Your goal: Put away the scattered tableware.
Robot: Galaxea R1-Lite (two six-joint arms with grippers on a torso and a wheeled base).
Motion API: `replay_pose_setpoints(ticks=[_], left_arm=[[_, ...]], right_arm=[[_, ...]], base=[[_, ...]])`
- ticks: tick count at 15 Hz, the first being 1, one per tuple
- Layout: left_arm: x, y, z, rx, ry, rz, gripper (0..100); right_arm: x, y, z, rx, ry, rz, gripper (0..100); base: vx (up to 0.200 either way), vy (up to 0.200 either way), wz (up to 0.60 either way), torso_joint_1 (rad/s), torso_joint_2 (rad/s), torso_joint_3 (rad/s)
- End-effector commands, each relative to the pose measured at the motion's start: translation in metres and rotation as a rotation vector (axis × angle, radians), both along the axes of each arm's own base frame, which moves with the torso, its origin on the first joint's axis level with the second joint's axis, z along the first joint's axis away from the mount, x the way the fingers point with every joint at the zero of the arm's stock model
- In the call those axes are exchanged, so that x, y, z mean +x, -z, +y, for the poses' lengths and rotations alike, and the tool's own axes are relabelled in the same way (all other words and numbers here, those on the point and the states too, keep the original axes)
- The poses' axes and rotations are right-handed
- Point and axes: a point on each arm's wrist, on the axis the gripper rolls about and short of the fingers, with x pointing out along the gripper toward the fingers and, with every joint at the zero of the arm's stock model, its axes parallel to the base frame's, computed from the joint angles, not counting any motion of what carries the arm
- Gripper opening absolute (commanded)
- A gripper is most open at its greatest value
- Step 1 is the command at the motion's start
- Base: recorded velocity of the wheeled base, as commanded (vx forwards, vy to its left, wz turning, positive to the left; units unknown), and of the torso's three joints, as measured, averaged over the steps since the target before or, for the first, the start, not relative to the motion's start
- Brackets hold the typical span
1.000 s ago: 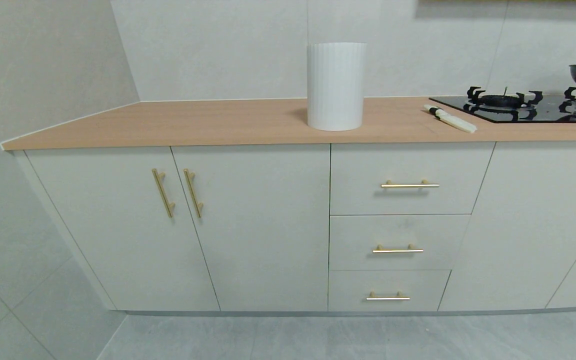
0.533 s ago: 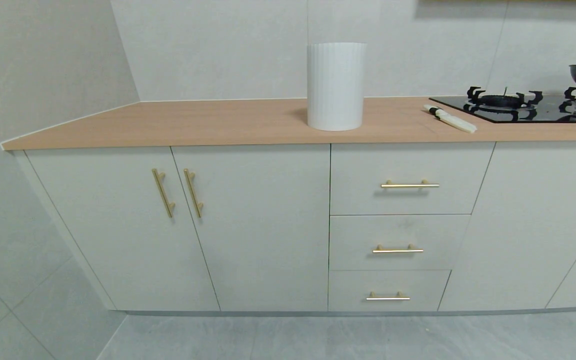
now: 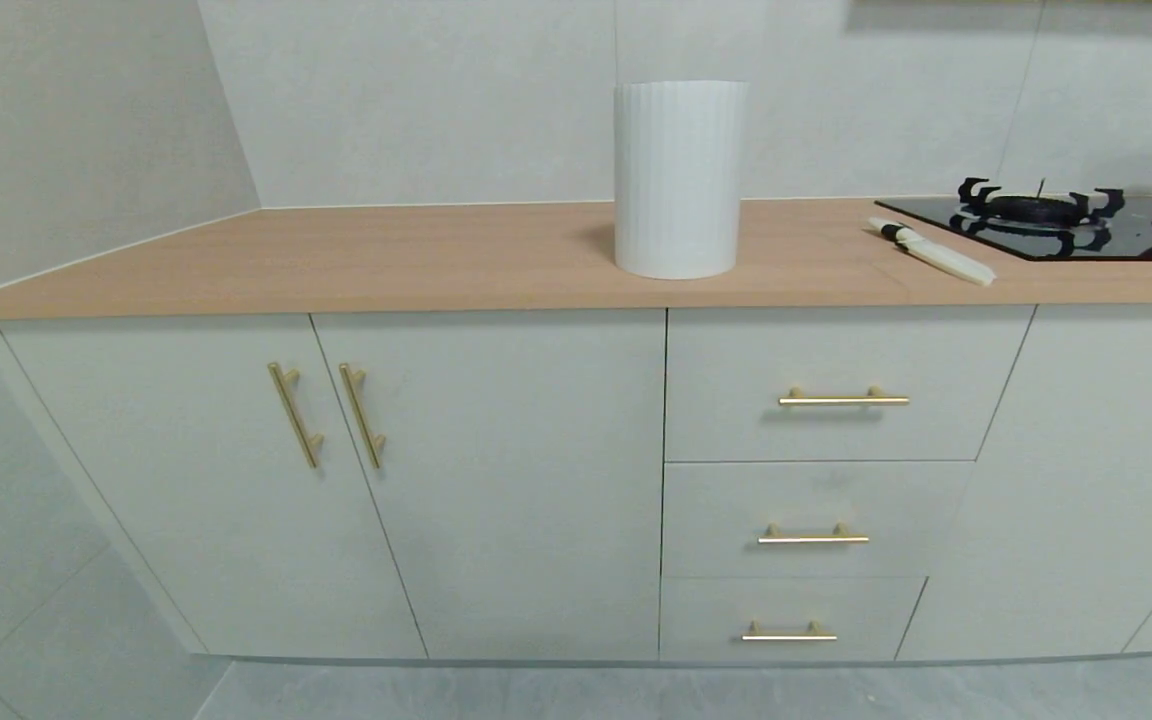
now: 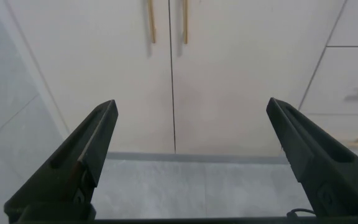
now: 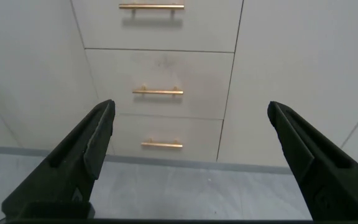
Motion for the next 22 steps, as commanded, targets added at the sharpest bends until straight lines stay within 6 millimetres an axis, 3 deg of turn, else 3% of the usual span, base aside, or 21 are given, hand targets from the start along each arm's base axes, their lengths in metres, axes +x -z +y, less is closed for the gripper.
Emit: replay_pose_setpoints(ticks=[1,9,16,22], left_arm=[[0.0000,0.0000,0.0000,0.000,-0.002,0.000,100],[0.0000,0.0000,0.0000,0.000,-0.002,0.000,100],[0.0000,0.0000,0.0000,0.000,-0.002,0.000,100],[0.0000,0.0000,0.0000,0.000,-0.002,0.000,100]], right_arm=[[0.0001,0.0000,0.0000,0.000,0.000,0.002,100],[0.0001,-0.0002,0.0000,0.003,0.001,0.001,100],[0.0001,-0.0002,0.0000,0.004,0.001,0.001,100],[0.0001,-0.0002,0.0000,0.004,0.001,0.001,100]], base=[[0.200,0.000,0.00,0.007,0.00,-0.002],[0.200,0.000,0.00,0.004,0.00,0.005],[0.000,0.000,0.00,0.000,0.00,0.000],[0.000,-0.200,0.00,0.004,0.00,-0.002]])
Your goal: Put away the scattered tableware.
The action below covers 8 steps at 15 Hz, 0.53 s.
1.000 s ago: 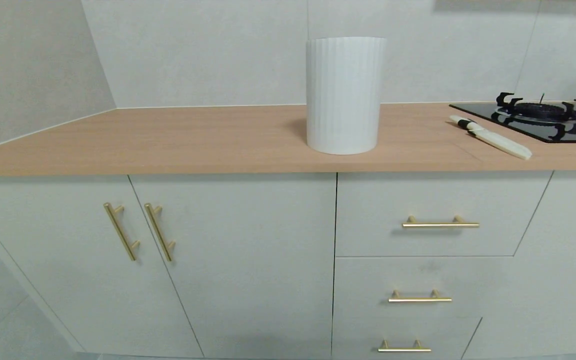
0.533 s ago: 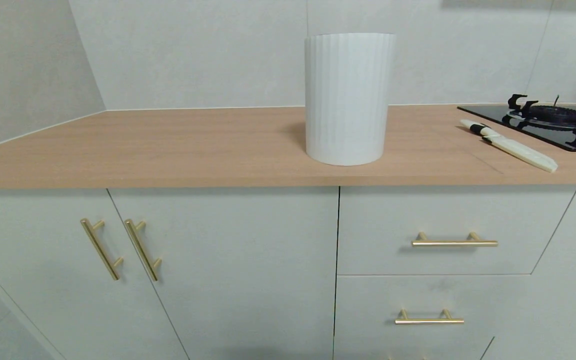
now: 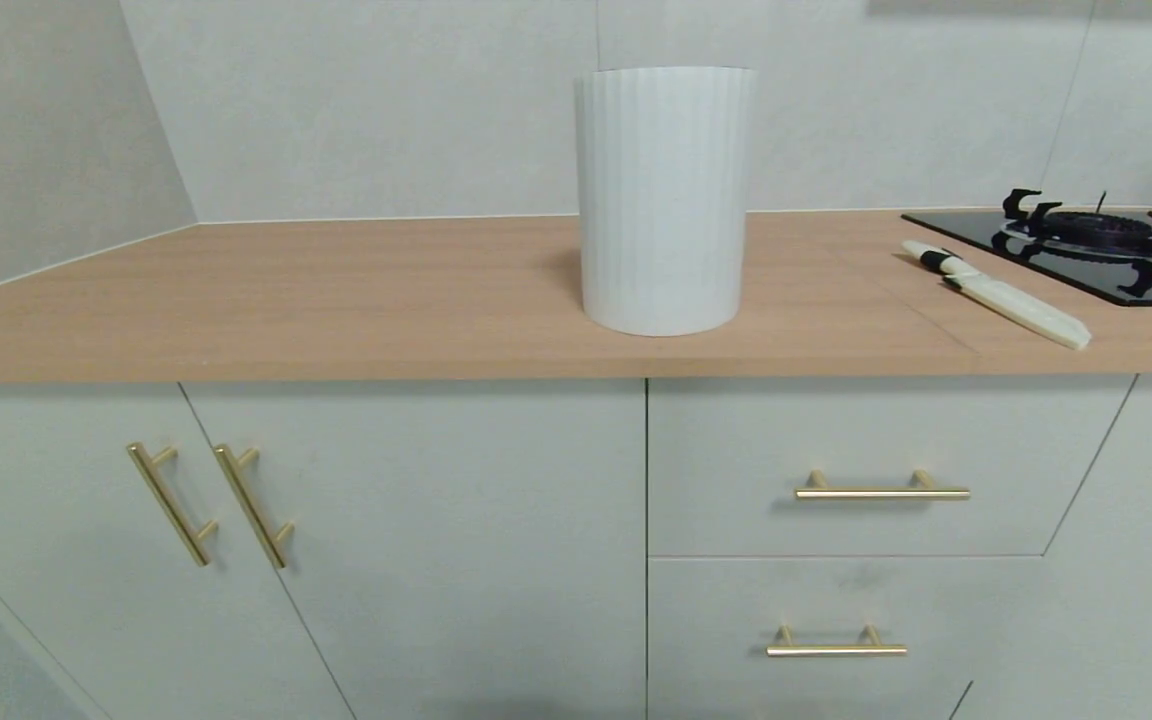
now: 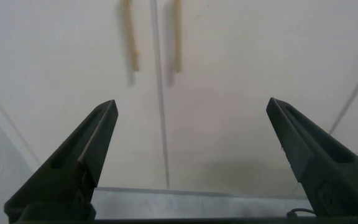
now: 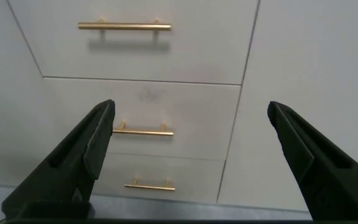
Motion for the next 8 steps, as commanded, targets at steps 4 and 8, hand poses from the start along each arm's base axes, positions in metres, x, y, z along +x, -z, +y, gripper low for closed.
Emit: replay_pose_setpoints(ticks=[4,8], left_arm=[[0.0000,0.0001,0.0000,-0.001,-0.001,0.001,100],[0.0000,0.0000,0.0000,-0.001,-0.001,0.000,100]], right_arm=[[0.0001,-0.0001,0.0000,-0.001,0.000,0.001,100],[0.0001,-0.0001,0.0000,-0.001,0.000,0.001,100]], base=[[0.000,-0.150,0.00,0.002,0.00,-0.001],[0.000,0.000,0.00,0.000,0.00,0.000]])
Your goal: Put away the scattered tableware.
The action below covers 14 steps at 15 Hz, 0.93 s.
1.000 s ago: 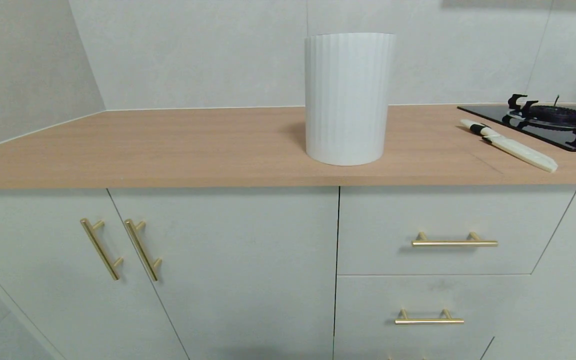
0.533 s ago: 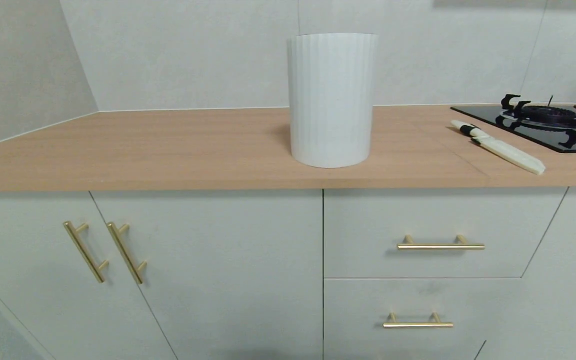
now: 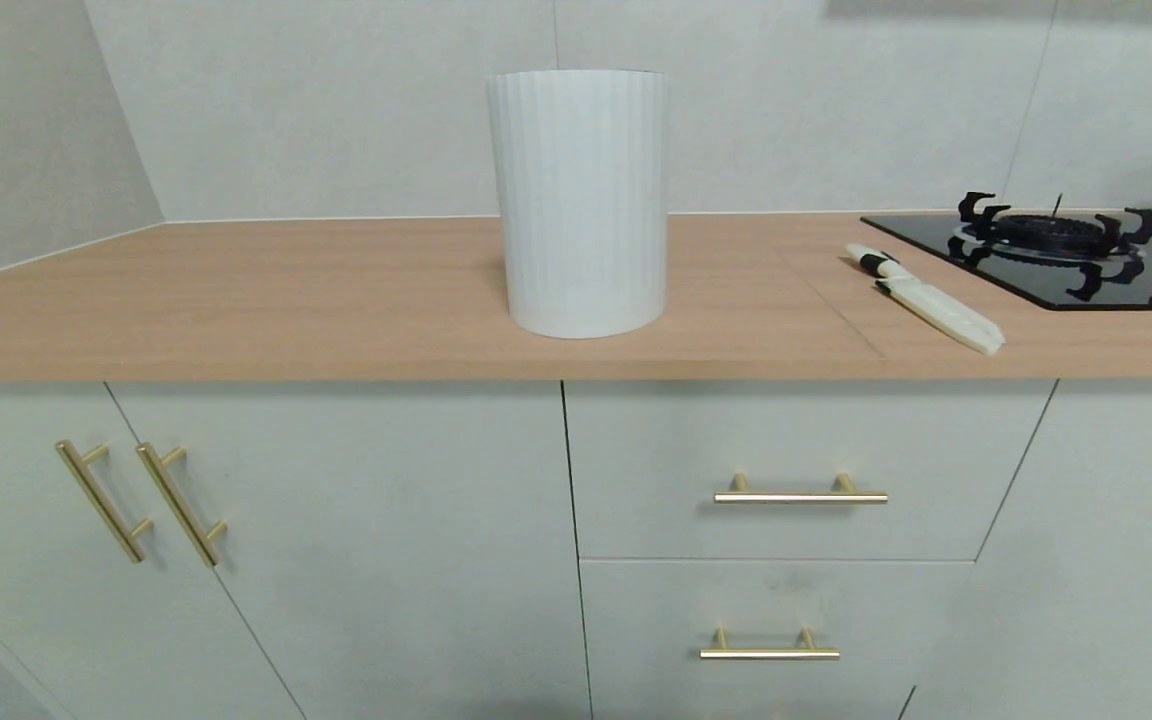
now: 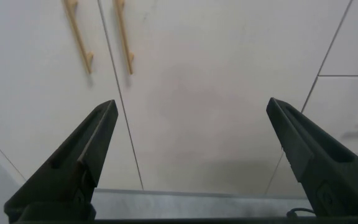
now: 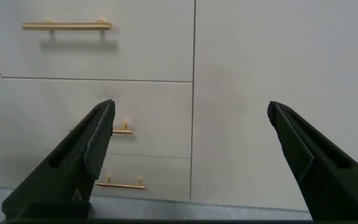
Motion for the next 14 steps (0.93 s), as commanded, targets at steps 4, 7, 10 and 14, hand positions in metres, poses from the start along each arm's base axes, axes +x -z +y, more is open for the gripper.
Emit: replay_pose_setpoints(ticks=[4,7,10,14], left_arm=[[0.0000,0.0001,0.0000,-0.002,-0.001,0.001,100],[0.0000,0.0001,0.0000,-0.002,-0.001,0.001,100],[0.0000,0.0001,0.0000,-0.002,-0.001,0.001,100],[0.0000,-0.0001,0.0000,-0.002,-0.001,-0.001,100]], right_arm=[[0.0001,-0.0001,0.0000,0.000,-0.002,0.001,100],[0.0001,-0.0001,0.0000,-0.002,-0.002,0.001,100],[0.0001,-0.0001,0.0000,-0.002,-0.002,0.001,100],[0.0001,-0.0001,0.0000,-0.002,-0.002,0.001,100]], base=[[0.150,0.000,0.00,-0.003,0.00,-0.001],[0.000,0.000,0.00,0.000,0.00,0.000],[0.000,0.000,0.00,0.000,0.00,0.000],[0.000,0.000,0.00,0.000,0.00,0.000]])
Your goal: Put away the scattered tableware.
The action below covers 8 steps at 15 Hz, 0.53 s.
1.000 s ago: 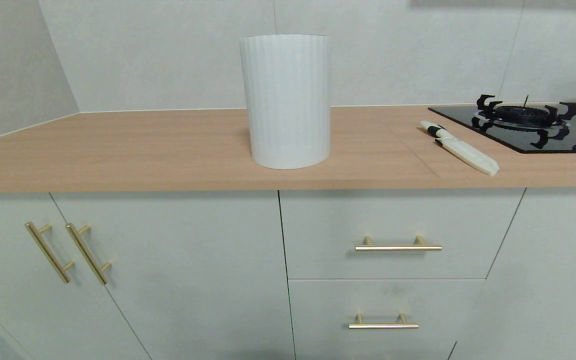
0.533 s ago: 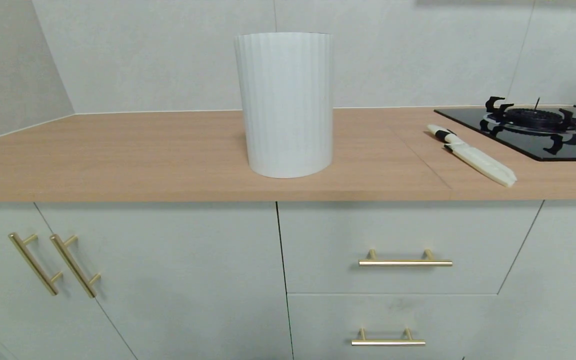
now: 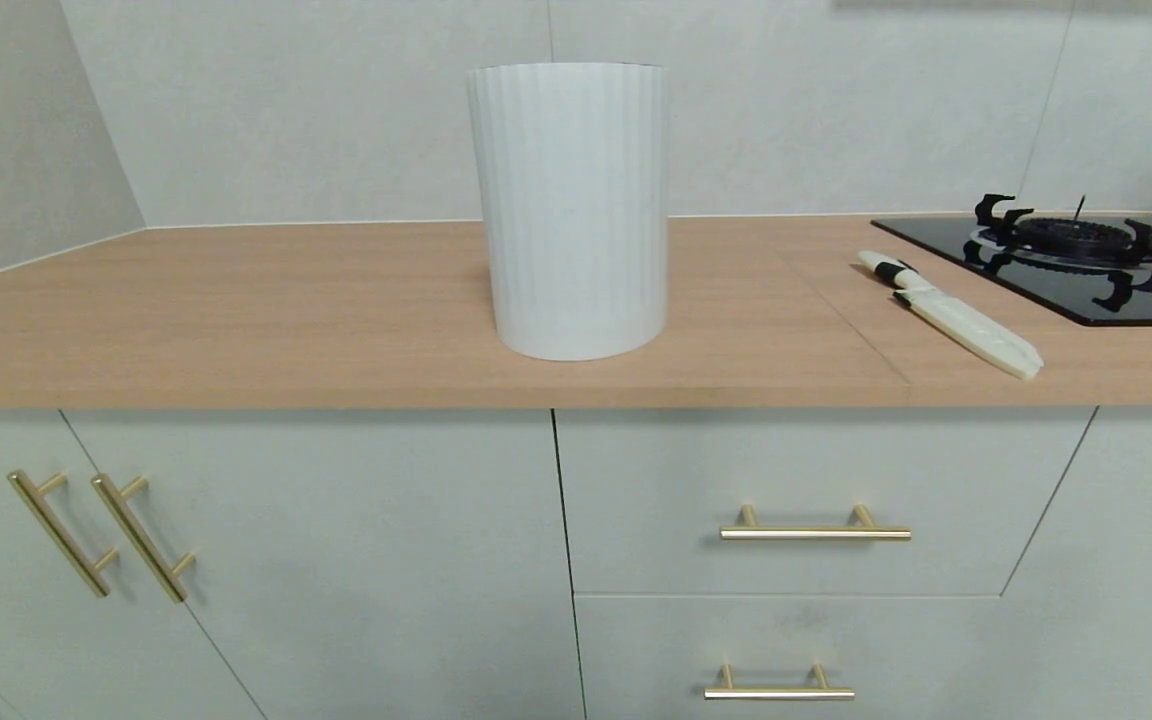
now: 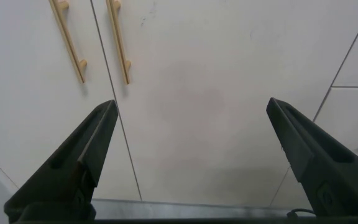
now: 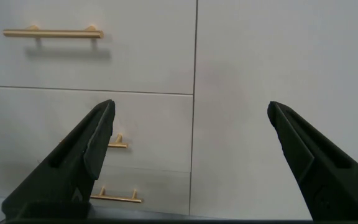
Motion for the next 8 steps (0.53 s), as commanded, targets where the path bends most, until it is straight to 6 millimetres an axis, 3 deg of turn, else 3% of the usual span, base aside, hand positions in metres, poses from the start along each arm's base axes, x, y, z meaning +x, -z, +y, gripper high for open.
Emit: replay_pose_setpoints(ticks=[1,8], left_arm=[[0.0000,0.0001,0.0000,-0.001,-0.001,0.001,100],[0.0000,0.0001,0.0000,0.000,0.000,0.001,100]], right_arm=[[0.0001,-0.0001,0.0000,-0.001,-0.001,0.001,100],[0.0001,-0.0001,0.0000,-0.001,-0.001,0.001,100]], base=[[0.000,0.000,0.00,0.000,0.00,0.000],[0.000,0.000,0.00,0.000,0.00,0.000]])
